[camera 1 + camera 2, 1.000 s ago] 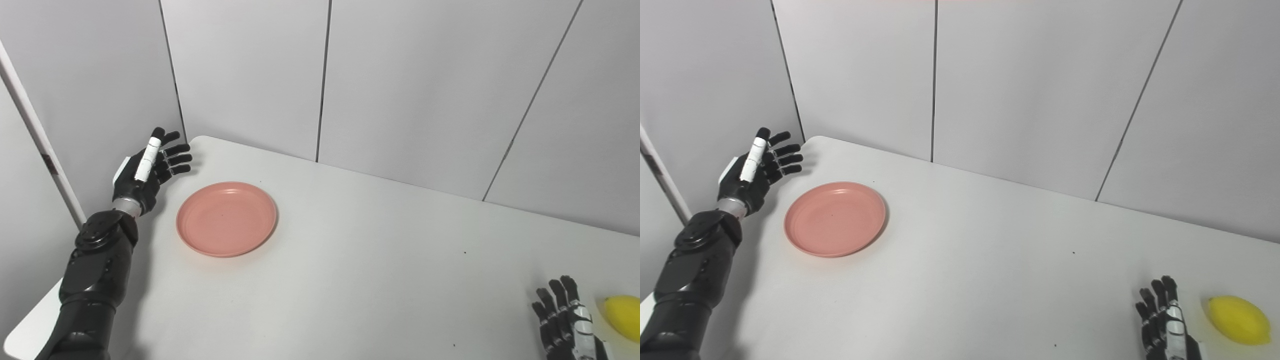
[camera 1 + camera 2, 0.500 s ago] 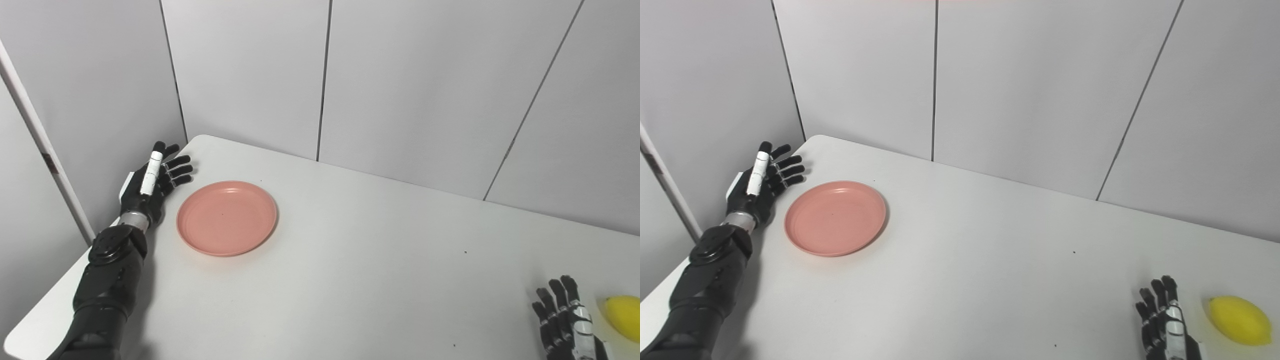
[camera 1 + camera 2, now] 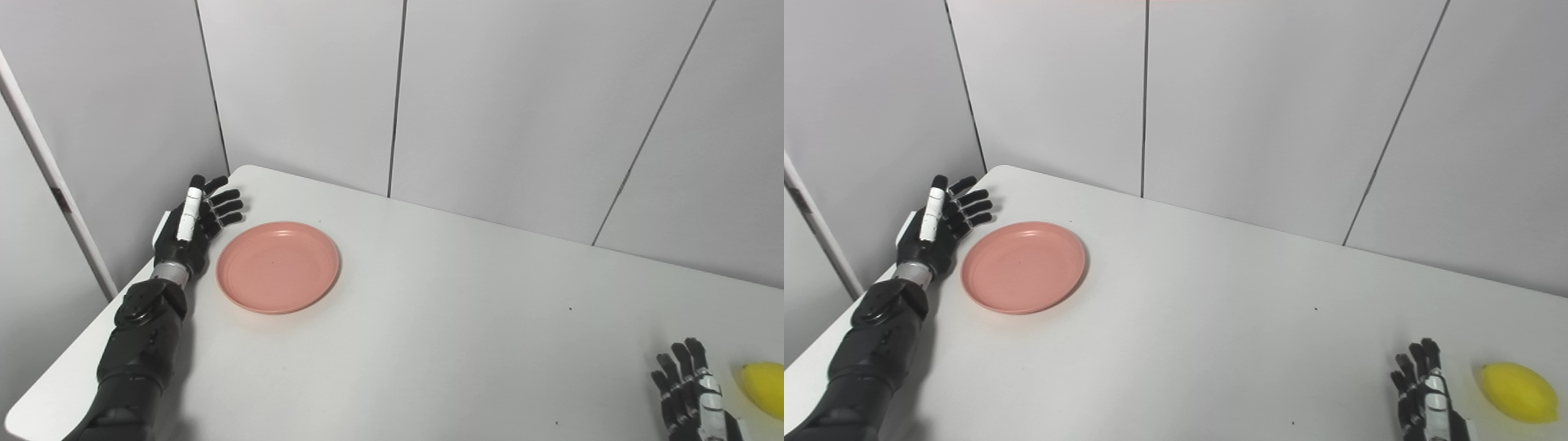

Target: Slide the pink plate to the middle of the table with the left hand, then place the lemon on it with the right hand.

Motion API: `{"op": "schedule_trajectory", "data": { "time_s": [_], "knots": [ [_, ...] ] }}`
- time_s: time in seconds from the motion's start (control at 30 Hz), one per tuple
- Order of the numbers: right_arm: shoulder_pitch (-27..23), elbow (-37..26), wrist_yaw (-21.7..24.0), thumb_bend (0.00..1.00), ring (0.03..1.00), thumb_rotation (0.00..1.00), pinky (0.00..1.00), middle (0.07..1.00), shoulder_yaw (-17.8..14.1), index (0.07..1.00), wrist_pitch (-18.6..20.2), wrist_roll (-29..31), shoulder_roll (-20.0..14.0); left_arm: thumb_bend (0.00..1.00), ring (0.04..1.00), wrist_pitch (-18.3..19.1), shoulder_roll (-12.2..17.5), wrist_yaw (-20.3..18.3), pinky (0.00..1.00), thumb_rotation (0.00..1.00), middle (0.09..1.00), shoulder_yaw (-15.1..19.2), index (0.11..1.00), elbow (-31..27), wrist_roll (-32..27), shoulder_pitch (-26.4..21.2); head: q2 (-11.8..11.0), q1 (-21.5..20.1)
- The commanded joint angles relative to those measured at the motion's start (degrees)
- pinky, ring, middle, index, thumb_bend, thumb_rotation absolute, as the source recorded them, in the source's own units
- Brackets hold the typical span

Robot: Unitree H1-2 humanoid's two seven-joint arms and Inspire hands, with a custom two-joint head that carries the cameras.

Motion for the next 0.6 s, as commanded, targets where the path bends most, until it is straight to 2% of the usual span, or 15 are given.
{"op": "schedule_trajectory", "data": {
  "time_s": [0.0,0.4,0.57],
  "knots": [
    [3.9,2.5,0.0,0.59,0.982,0.89,1.0,0.998,0.9,1.0,-0.5,0.6,2.1,0.98,0.689,0.9,0.4,-1.5,0.68,0.78,0.688,-0.5,0.761,-1.9,-0.7,-0.2,0.1,-0.2],
    [3.9,1.8,-0.8,0.61,0.975,0.84,1.0,1.0,1.4,1.0,0.7,0.5,2.4,0.97,0.68,4.5,-0.7,-1.8,0.65,0.76,0.685,-2.9,0.752,-8.4,-0.4,2.5,0.1,-0.5],
    [3.9,1.8,-1.0,0.62,0.972,0.83,1.0,0.999,1.6,1.0,0.6,0.3,2.4,0.92,0.674,6.2,-1.1,-1.7,0.64,0.78,0.665,-3.5,0.762,-11.7,-0.1,3.8,0.1,-0.5]
  ]
}}
